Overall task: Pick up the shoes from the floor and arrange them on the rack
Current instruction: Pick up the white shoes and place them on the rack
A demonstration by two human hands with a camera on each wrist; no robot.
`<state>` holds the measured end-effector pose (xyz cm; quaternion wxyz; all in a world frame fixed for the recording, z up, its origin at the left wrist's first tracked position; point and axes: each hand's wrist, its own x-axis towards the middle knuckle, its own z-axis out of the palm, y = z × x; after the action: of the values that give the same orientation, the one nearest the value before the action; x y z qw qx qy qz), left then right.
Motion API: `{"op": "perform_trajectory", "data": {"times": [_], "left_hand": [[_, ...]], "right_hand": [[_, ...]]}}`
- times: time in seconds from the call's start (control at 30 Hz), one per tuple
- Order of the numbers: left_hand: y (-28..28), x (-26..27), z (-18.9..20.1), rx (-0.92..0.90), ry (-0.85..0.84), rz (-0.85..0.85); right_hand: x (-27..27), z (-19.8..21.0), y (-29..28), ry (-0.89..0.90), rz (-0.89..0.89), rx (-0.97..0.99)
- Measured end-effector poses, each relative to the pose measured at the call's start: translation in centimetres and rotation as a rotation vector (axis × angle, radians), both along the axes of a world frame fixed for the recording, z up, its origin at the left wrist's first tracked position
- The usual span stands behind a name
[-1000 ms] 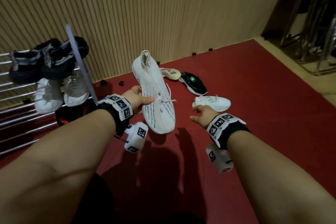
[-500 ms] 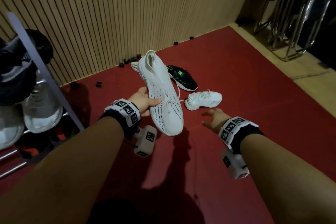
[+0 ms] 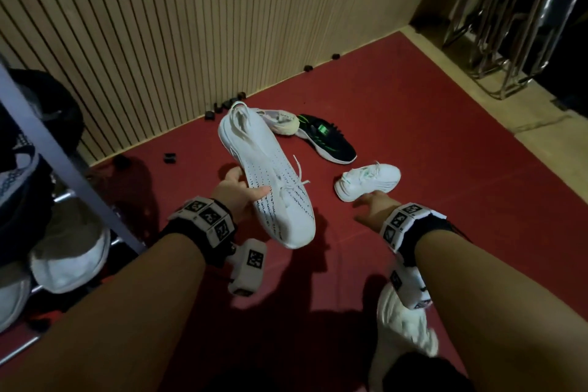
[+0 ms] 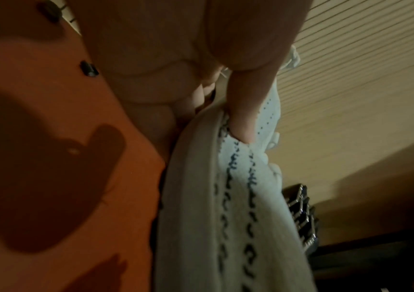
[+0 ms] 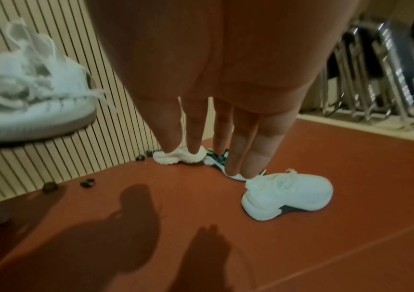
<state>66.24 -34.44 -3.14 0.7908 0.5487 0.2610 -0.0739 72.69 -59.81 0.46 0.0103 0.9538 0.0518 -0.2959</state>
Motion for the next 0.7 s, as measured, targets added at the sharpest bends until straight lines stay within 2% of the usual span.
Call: {"op": "perform_trajectory", "data": {"times": [0.13, 0.27, 0.37, 0.5, 0.7], "left_hand": [[-0.3, 1.7, -0.9, -0.014, 0.006, 0.031], [-1.1, 2.7, -2.0, -0.044, -0.01, 0.189], [-2.0, 3.9, -3.0, -0.068, -0.004, 0.237], [-4.2, 6.8, -5.4, 0.03, 0.079, 0.296], [-8.6, 10.5, -7.2, 0.082, 0.078, 0.304]], "right_hand": [[2.6, -2.9, 1.2, 0.063, 0.033, 0.006], [7.4, -6.3, 2.3, 0.074, 0.148, -0.013], [11.1, -8.3, 2.9, 0.097, 0.231, -0.012], [17.1, -11.2, 0.3, 0.117, 0.317, -0.053], [24.7, -13.6, -6.1, 0.095, 0.439, -0.139]]}}
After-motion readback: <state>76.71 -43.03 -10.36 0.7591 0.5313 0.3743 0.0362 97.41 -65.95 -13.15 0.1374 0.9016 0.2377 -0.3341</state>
